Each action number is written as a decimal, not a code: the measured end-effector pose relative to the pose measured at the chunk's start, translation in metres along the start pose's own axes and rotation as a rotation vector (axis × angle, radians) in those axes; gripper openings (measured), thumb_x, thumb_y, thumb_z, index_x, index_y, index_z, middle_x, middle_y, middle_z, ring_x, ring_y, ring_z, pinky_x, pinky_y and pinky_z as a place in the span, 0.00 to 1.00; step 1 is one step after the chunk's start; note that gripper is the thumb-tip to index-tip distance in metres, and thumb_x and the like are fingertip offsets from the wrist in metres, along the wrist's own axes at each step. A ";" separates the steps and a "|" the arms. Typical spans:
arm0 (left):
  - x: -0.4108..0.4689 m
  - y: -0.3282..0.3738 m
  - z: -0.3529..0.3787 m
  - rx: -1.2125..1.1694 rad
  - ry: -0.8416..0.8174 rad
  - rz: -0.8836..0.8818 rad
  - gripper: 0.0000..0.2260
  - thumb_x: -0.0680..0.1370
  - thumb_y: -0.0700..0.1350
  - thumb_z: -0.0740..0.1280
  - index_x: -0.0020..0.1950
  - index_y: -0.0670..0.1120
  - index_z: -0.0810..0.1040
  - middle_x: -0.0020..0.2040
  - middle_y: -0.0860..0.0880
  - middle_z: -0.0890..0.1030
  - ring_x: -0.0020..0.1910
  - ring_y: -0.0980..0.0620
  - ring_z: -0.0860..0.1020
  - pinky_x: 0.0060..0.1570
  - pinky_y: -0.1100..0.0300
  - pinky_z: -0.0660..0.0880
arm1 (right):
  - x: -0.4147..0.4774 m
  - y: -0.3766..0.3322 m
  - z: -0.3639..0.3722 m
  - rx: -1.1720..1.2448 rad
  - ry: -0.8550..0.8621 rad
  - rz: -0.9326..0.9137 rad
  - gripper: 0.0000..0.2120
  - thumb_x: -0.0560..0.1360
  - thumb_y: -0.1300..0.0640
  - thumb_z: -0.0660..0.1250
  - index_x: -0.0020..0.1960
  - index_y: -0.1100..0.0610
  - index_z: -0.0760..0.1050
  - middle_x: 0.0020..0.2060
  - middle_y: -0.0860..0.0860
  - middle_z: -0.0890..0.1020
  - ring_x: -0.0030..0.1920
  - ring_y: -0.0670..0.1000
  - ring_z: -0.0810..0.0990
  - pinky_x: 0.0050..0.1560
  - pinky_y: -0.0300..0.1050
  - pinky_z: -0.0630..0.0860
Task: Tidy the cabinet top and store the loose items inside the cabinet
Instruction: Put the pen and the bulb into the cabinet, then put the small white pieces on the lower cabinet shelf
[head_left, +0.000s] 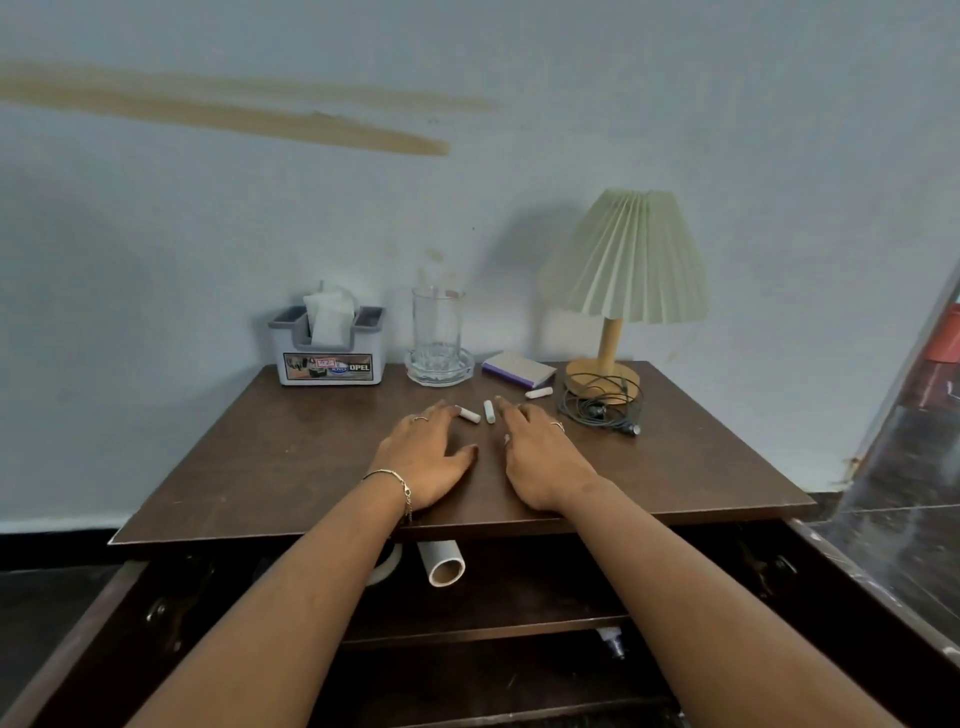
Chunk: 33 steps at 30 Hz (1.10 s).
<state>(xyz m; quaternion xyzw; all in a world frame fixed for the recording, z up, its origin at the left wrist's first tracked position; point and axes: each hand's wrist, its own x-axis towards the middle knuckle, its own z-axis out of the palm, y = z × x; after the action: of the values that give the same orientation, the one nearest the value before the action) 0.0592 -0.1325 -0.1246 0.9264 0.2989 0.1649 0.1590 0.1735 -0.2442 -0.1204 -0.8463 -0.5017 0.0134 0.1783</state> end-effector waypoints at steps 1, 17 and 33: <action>0.003 -0.001 0.001 0.032 -0.007 -0.001 0.28 0.77 0.57 0.61 0.75 0.52 0.59 0.77 0.53 0.58 0.75 0.49 0.60 0.71 0.52 0.60 | 0.004 0.001 0.000 -0.013 -0.007 -0.013 0.29 0.80 0.59 0.55 0.78 0.51 0.51 0.74 0.60 0.59 0.73 0.61 0.60 0.73 0.52 0.58; 0.023 -0.002 0.009 0.111 0.092 -0.005 0.22 0.78 0.53 0.60 0.72 0.54 0.66 0.68 0.47 0.69 0.68 0.43 0.62 0.64 0.48 0.61 | 0.010 -0.002 -0.001 -0.163 0.368 -0.071 0.06 0.77 0.53 0.62 0.51 0.55 0.71 0.49 0.54 0.80 0.51 0.57 0.78 0.47 0.50 0.74; -0.011 -0.008 -0.012 -0.223 0.260 -0.057 0.10 0.67 0.52 0.76 0.36 0.50 0.79 0.34 0.56 0.77 0.38 0.57 0.75 0.44 0.62 0.69 | -0.031 0.006 0.000 0.127 0.502 -0.070 0.14 0.79 0.62 0.59 0.62 0.54 0.75 0.58 0.54 0.72 0.56 0.55 0.74 0.57 0.50 0.73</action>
<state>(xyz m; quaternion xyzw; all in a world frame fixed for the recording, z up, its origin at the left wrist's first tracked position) 0.0417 -0.1310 -0.1189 0.8650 0.3229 0.3111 0.2252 0.1635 -0.2732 -0.1268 -0.7925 -0.4688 -0.1718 0.3502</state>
